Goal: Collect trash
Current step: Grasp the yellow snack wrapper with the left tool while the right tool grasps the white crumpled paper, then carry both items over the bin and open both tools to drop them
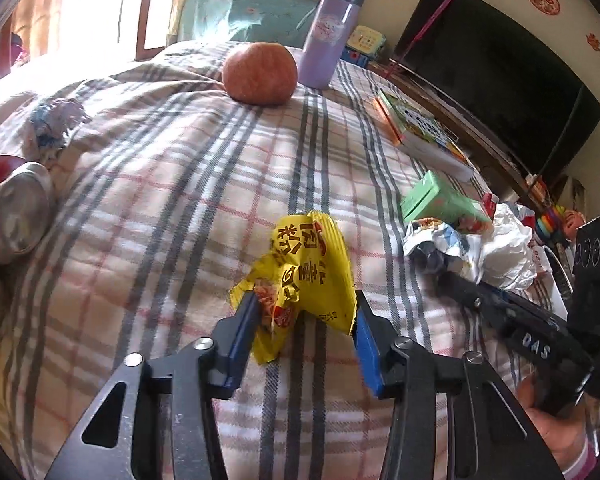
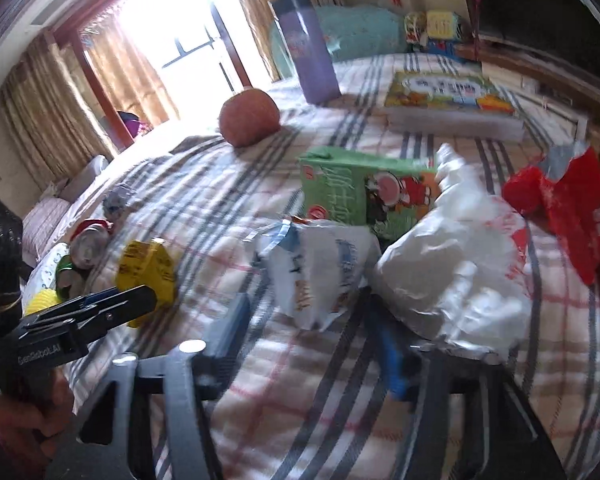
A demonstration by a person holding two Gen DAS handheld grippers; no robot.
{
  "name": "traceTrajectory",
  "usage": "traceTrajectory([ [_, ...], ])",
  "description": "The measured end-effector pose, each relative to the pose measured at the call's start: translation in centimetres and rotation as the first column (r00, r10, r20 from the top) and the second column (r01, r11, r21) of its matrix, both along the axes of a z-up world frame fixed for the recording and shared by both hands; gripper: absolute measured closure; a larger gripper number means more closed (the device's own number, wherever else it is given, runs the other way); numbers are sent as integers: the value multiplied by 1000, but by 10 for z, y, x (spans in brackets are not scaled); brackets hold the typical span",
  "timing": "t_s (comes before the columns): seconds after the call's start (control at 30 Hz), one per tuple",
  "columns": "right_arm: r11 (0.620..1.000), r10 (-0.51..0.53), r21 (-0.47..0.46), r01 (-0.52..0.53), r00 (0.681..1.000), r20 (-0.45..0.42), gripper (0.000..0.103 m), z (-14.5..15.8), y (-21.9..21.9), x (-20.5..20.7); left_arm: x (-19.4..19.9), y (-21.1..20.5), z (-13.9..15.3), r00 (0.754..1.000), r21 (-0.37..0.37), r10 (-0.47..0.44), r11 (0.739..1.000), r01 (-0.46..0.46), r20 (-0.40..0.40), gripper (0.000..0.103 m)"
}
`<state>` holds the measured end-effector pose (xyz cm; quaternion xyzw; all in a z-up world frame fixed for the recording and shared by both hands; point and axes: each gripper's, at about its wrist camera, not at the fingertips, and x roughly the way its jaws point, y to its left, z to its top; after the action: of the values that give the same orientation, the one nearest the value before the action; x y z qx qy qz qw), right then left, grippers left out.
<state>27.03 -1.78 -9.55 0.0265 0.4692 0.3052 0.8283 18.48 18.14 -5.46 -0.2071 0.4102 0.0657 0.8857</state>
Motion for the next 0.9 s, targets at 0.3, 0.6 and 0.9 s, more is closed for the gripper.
traceTrajectory([
  [0.3, 999, -22, 45, 23, 1000, -7, 89, 6, -17, -8, -1, -7, 3, 999, 15, -38, 999, 37, 25, 81],
  [0.6, 997, 17, 82, -15, 1000, -25, 89, 16, -39, -40, -14, -39, 16, 992, 11, -121, 993, 121, 47, 82],
  [0.9, 996, -46, 77, 48, 999, -23, 89, 22, -84, -68, -10, -90, 24, 966, 8, -254, 967, 254, 52, 82],
])
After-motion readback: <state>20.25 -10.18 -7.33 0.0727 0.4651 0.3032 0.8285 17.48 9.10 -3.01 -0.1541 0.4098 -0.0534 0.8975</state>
